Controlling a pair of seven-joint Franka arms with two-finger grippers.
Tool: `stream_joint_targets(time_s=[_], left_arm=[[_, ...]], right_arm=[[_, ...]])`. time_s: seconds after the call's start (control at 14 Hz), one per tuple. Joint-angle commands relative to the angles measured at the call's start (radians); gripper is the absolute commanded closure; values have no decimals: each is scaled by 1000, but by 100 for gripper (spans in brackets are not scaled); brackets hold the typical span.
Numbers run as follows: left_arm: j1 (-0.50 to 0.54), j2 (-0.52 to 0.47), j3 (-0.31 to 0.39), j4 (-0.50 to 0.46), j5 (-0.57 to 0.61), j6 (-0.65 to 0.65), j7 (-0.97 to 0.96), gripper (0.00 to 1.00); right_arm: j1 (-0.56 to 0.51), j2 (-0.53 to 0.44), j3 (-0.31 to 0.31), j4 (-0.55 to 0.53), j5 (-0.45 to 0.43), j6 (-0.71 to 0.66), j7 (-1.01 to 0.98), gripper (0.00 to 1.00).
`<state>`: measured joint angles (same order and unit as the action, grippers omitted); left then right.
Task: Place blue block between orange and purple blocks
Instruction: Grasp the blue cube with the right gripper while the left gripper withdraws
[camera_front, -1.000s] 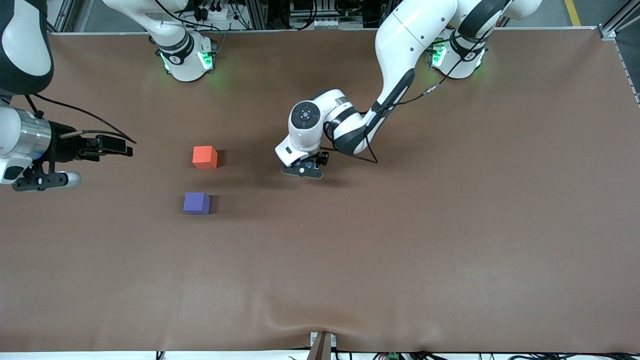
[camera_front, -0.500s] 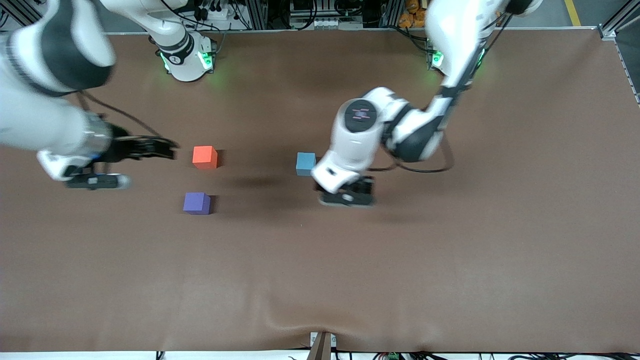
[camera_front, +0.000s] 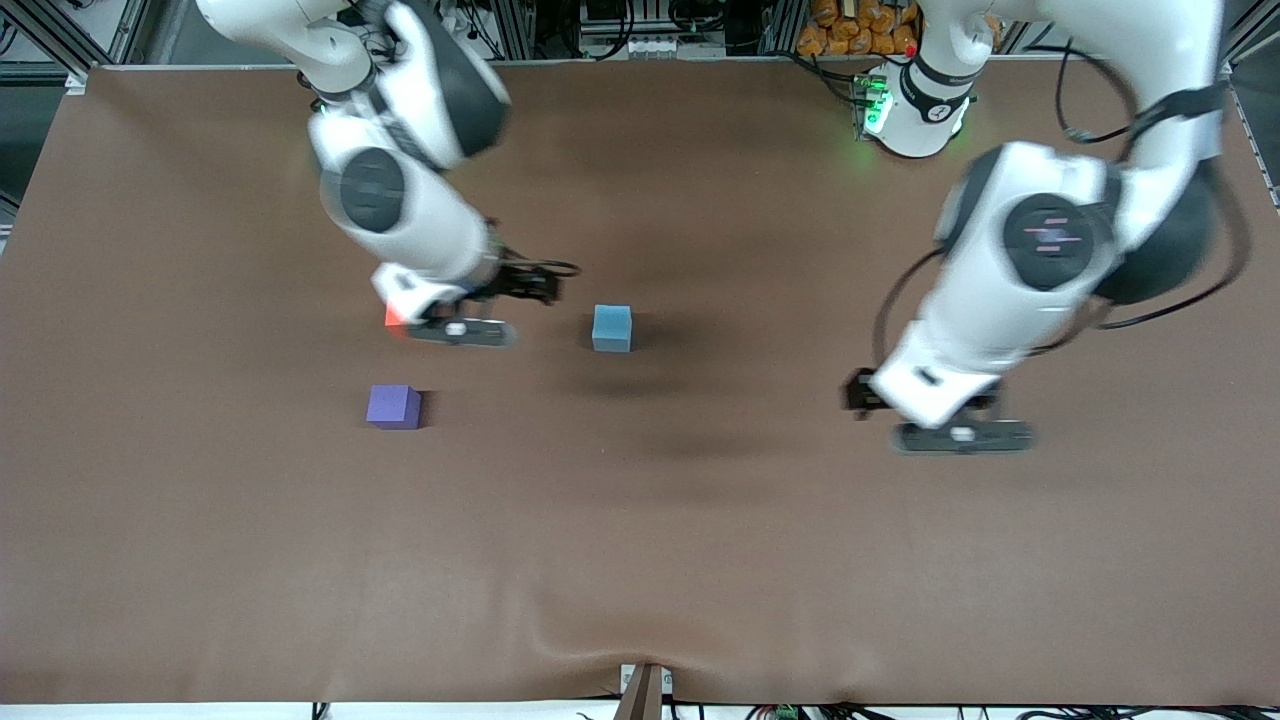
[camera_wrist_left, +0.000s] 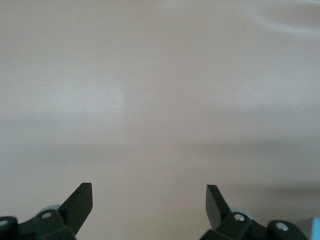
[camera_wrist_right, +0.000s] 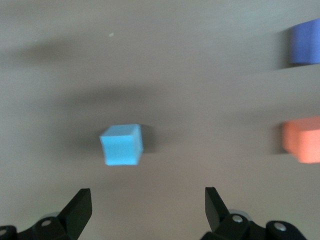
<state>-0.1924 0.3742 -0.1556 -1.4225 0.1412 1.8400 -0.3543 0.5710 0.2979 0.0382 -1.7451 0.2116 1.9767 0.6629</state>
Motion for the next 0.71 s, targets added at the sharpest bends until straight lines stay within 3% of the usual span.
stream_joint_targets(time_s=[0.0,0.36,0.57,0.64], left_arm=[[95,-99,-18,-82,-17,-56,81,0],[186,-313,-3,-246,-92,-131,236,0],[105,-428,144,-346,-95,-136,357,0],[107,-448,151,-357,-103,-137,368,0]], right_arm=[[90,134,-15,33,5,127,64,0],[167,240,-18,30,-136,206,162,0],[187,296,-18,27,-152,292,185,0],[190,306,-18,30,-152,294,201,0]])
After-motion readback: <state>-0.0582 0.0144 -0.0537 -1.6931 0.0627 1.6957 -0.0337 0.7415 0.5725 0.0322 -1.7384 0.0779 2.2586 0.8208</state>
